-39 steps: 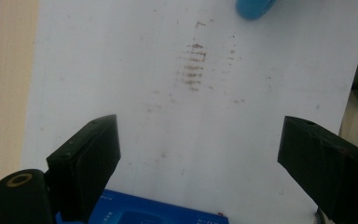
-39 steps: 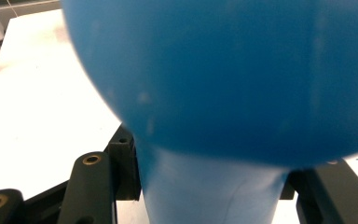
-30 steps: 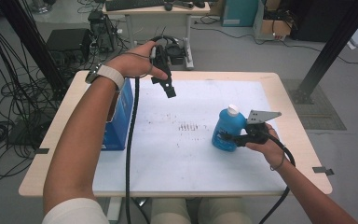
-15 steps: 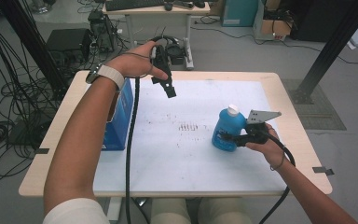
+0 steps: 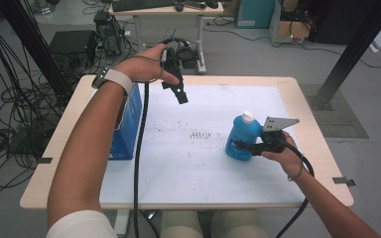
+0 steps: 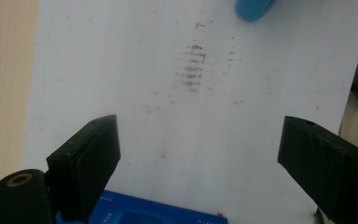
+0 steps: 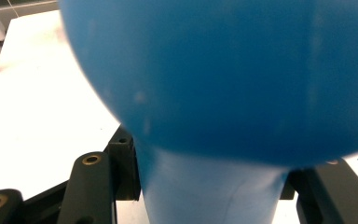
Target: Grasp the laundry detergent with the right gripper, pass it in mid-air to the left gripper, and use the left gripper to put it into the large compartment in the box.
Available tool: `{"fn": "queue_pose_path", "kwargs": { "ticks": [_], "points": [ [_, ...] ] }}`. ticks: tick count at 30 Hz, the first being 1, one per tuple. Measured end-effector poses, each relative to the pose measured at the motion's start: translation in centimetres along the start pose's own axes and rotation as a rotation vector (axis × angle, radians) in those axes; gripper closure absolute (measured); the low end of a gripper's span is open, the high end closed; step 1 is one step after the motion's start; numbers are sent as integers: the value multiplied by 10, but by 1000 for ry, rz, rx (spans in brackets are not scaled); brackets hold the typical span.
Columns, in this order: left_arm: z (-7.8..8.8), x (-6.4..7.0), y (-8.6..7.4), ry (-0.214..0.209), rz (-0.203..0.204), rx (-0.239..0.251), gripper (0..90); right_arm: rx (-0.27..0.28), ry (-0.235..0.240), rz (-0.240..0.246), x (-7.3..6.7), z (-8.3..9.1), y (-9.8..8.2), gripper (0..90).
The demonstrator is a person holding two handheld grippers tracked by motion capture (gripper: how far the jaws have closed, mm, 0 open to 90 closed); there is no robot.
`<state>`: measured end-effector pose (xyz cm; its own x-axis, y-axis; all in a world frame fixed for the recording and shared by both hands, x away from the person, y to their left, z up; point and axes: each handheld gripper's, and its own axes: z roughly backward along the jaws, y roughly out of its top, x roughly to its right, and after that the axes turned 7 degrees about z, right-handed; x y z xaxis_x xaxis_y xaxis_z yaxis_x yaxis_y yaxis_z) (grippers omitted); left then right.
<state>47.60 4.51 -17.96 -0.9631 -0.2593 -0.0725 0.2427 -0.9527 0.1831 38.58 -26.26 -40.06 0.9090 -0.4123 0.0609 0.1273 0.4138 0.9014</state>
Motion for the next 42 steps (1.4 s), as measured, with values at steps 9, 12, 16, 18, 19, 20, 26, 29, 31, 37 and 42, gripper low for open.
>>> {"fn": "queue_pose_path", "kwargs": {
  "ticks": [9,12,16,18,19,20,26,29,31,37,42],
  "points": [
    [0,0,0,2,1,2,132,0,0,0,0,0,0,432],
    [0,0,0,2,0,2,132,1,0,-1,0,0,0,432],
    [0,0,0,2,-1,3,132,1,0,-2,0,0,0,431],
    [0,0,0,2,-2,2,132,0,0,-1,0,0,0,431],
    [0,0,0,0,0,0,132,0,0,-1,0,0,0,431],
    [0,0,0,1,0,0,132,0,0,-2,0,0,0,431],
    [0,0,0,0,0,2,132,0,0,-2,0,0,0,431],
    [0,0,0,1,-2,4,133,0,0,-1,0,0,0,430],
    [0,0,0,0,0,3,132,1,0,-3,0,0,0,430],
    [0,0,0,0,1,2,132,0,1,-1,0,0,0,430],
    [0,0,0,-3,3,2,132,0,2,-2,0,0,0,431]
  ]
}}
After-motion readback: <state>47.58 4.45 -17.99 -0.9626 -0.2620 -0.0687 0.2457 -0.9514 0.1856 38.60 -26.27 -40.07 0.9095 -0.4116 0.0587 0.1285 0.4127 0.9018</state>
